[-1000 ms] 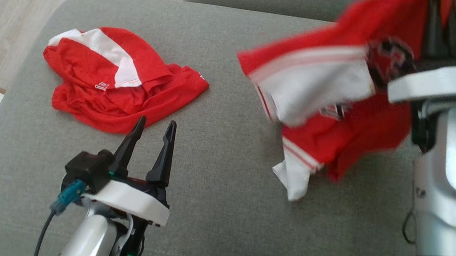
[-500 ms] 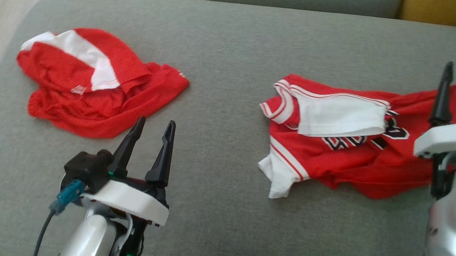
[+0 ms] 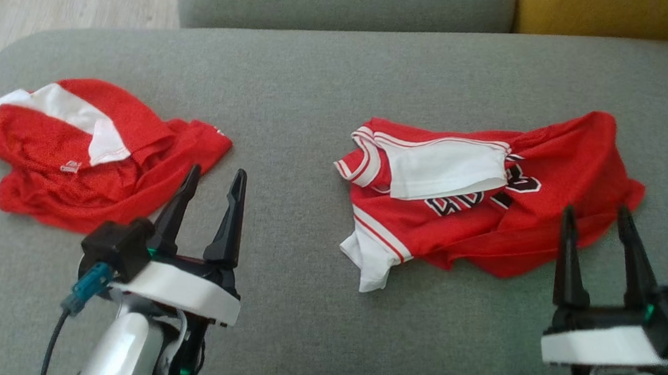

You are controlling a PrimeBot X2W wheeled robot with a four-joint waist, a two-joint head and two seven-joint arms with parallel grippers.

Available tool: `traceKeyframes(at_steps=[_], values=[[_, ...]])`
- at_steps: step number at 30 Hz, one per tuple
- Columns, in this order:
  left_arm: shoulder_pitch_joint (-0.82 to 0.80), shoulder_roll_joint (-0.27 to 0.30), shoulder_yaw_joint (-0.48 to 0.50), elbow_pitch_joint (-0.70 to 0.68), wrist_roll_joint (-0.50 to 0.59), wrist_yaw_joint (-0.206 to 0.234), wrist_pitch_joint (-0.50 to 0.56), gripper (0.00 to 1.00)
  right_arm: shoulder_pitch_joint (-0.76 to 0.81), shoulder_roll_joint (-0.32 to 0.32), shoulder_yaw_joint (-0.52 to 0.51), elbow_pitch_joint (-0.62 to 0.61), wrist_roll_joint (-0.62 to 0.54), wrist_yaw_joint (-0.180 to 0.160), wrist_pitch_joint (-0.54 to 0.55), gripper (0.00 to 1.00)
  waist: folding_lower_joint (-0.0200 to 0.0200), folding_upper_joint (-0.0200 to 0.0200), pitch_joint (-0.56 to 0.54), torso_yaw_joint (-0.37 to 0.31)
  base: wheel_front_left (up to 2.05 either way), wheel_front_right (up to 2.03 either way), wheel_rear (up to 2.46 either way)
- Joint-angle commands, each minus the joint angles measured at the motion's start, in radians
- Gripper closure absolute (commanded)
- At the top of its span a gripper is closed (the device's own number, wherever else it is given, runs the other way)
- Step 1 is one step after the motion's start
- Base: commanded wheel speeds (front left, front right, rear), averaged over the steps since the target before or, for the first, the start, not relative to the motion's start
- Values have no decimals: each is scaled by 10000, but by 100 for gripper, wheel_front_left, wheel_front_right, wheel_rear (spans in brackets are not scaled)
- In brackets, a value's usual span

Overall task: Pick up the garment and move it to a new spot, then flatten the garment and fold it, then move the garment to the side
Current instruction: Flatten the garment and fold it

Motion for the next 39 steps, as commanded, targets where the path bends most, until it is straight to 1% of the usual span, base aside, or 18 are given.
traceKeyframes(at_steps=[1,7,16,22,25,26,30,34,39], values=[[-131,18,350,-434,67,52,-53,0,-59,-54,254,-476,126,71,-105,0,0,-1,-123,-80,0,0,0],[134,18,237,-516,179,109,-53,0,602,-54,63,-529,433,71,-106,0,0,-1,-310,-153,0,0,0],[164,18,-54,-587,169,125,-53,0,545,-54,-1,-566,350,71,-106,0,0,-1,-230,83,0,0,0],[67,18,-164,-548,205,67,-53,0,141,-54,452,-540,62,71,-106,0,0,-1,78,430,0,0,0],[-49,18,-254,-480,183,47,-53,0,-235,-54,865,-219,-274,71,-106,0,0,-1,294,687,0,0,0],[-49,18,-254,-480,183,47,-53,0,-235,-54,865,-219,-274,71,-106,0,0,-1,294,687,0,0,0],[-170,18,-401,-399,93,55,-53,0,-954,-54,1254,755,-973,71,36,0,0,-1,585,1079,0,0,0],[-308,18,-515,-363,12,66,-53,0,-1875,-54,1641,1806,-1352,71,413,0,0,-1,915,1474,0,0,0],[-554,18,-661,-356,-91,65,-53,0,-2972,-54,1658,3130,-1866,71,990,0,0,-1,1347,2008,0,0,0]])
